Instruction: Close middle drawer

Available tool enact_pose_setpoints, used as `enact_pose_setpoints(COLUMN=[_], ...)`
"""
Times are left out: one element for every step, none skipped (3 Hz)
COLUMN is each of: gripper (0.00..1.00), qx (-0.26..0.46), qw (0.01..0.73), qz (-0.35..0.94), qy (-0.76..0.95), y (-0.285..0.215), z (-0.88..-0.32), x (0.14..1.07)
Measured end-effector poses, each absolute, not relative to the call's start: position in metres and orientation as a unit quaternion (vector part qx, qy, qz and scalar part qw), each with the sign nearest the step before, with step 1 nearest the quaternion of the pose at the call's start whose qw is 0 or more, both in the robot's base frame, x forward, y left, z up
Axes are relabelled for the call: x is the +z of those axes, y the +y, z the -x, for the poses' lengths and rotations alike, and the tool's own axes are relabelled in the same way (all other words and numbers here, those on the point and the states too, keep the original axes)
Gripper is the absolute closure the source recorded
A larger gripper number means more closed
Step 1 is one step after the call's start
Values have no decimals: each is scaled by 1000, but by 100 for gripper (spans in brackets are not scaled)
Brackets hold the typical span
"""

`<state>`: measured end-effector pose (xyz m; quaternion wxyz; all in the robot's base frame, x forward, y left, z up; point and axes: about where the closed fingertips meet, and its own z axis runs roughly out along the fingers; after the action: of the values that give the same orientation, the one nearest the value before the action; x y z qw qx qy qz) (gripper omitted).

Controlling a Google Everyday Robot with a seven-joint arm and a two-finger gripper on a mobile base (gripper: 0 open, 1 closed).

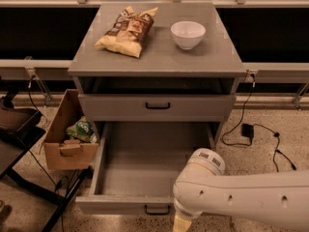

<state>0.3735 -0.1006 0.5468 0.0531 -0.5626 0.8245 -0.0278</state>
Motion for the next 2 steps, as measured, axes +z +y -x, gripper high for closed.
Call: enact_pose_setpoints(gripper=[43,65], qx=[-7,4], qw=[67,77], qz=[573,582], qy=[817,809], y=[-100,-100], z=[-368,-363], x=[500,466])
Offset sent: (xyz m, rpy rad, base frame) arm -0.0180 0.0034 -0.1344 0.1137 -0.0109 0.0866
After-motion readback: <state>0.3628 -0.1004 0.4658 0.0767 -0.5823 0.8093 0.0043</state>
